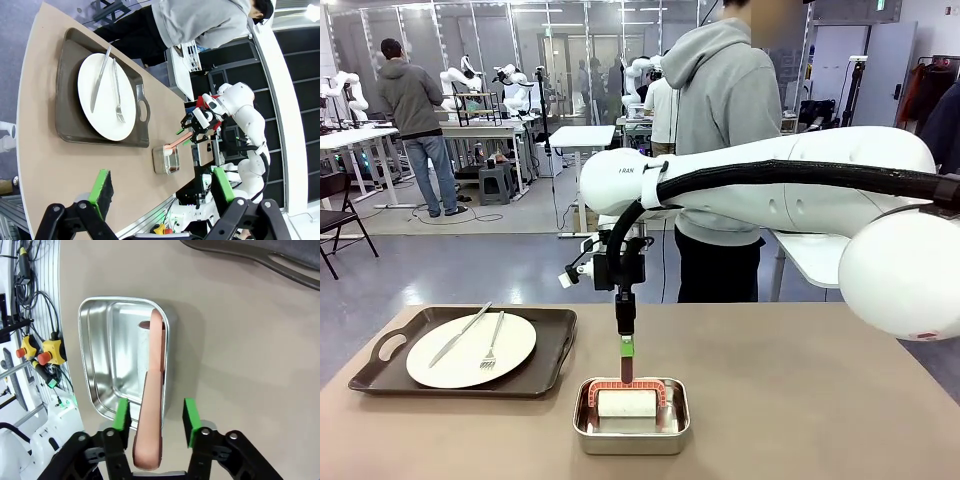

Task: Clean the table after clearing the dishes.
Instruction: When the left (or right) Handle tray is removed, use the left hand (or right hand) to clean the left (or right) side of the table with the Lint Roller.

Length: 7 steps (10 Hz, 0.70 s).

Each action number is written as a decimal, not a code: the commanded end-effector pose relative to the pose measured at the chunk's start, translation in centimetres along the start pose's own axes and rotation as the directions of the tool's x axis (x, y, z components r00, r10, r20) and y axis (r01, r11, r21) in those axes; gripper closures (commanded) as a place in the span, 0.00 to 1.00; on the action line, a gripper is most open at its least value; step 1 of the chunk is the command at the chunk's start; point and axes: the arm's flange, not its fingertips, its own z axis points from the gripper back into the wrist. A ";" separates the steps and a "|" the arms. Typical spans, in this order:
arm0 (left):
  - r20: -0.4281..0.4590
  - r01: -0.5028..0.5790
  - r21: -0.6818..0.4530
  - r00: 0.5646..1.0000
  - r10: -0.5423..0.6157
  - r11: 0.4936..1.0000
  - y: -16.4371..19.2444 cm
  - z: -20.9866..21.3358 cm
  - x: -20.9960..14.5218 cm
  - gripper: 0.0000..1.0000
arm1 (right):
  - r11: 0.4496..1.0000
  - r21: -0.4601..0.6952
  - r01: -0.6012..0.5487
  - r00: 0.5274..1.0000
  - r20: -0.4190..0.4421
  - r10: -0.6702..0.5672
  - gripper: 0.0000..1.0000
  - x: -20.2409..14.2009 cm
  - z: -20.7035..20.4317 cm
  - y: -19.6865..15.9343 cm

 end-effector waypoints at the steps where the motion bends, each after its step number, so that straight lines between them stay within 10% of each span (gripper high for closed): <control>1: -0.011 0.008 -0.002 1.000 -0.008 1.000 -0.3 0.4 -0.1 0.00 | 1.000 -0.007 0.018 1.000 0.001 -0.018 0.62 0.9 0.6 0.3; 5: -0.011 0.008 -0.002 1.000 -0.008 1.000 -0.3 0.4 -0.1 0.00 | 1.000 -0.012 0.018 1.000 0.000 -0.018 1.00 0.4 0.7 0.7; 7: -0.011 0.008 -0.002 1.000 -0.008 1.000 -0.3 0.4 -0.1 0.00 | 0.999 -0.031 0.022 1.000 -0.004 -0.022 1.00 0.1 1.6 1.6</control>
